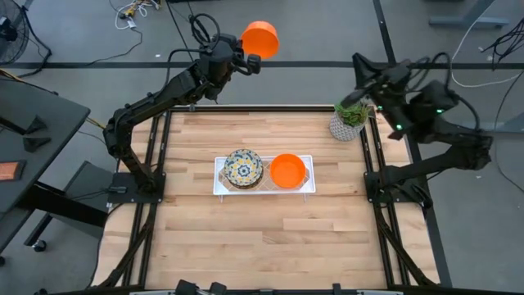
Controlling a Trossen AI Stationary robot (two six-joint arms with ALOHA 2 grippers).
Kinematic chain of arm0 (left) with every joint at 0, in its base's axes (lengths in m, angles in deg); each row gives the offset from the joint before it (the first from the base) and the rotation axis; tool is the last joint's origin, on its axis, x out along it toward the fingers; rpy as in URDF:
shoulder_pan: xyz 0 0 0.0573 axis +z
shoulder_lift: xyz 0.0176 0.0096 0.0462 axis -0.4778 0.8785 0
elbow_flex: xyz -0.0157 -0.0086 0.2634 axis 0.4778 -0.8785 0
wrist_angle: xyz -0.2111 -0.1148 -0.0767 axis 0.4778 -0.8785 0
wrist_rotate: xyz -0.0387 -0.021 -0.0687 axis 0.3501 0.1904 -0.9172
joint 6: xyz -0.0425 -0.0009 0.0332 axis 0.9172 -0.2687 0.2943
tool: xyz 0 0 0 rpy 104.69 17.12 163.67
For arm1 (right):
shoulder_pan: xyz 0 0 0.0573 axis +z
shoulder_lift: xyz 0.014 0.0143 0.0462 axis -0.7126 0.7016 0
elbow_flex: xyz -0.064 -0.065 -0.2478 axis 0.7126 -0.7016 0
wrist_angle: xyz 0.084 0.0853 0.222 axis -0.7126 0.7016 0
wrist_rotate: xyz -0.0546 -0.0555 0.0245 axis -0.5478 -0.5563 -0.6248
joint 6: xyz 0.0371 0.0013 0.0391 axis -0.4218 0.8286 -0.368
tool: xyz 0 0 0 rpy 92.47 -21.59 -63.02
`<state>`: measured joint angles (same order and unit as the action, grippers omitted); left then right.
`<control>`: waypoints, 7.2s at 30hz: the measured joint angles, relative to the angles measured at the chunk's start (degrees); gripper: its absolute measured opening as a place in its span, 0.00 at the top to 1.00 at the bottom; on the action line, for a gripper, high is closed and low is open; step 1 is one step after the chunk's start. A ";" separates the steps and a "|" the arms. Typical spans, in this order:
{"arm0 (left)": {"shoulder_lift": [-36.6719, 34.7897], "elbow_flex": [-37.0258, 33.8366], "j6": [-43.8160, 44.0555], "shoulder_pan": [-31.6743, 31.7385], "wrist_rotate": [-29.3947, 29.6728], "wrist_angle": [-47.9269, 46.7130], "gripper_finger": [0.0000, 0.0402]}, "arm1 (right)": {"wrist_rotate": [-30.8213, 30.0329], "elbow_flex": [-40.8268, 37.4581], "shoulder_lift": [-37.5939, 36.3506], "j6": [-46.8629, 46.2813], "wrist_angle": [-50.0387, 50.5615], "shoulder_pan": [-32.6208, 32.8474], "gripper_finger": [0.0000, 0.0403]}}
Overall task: Pick & Place Mini bowls
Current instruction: Stack the orange bowl on the orange bowl on the shelf
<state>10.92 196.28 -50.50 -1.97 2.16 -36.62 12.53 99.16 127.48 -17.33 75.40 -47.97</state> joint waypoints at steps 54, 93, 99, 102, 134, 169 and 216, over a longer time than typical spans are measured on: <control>0.00 0.00 -48.29 -4.71 -1.31 0.98 1.00 | 19.44 0.02 23.03 -22.68 1.09 -14.87 0.36; 0.00 0.00 -47.77 -8.48 2.22 2.34 1.00 | 14.51 0.02 25.14 -23.19 0.30 -15.26 0.63; 0.00 0.00 -47.84 -8.83 3.60 2.75 1.00 | 12.93 0.02 25.14 -23.92 0.26 -15.26 0.73; 0.00 0.00 -47.93 -8.81 3.69 2.76 1.00 | 12.94 0.02 25.14 -24.19 0.24 -15.26 0.79; 0.00 0.02 -47.68 -8.74 1.52 2.62 0.68 | 14.41 0.00 25.11 -24.99 0.25 -15.28 1.00; -0.48 17.49 -45.76 -19.43 4.55 -9.87 0.41 | 11.57 -0.11 23.63 -27.44 4.53 -15.28 1.00; -14.58 16.75 -9.08 -30.73 -32.09 -44.97 1.00 | 51.92 -0.02 11.20 -71.47 31.38 -6.39 1.00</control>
<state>-3.66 213.03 -59.58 -32.70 -29.93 -81.58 64.45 99.14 138.68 -88.80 106.78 -54.36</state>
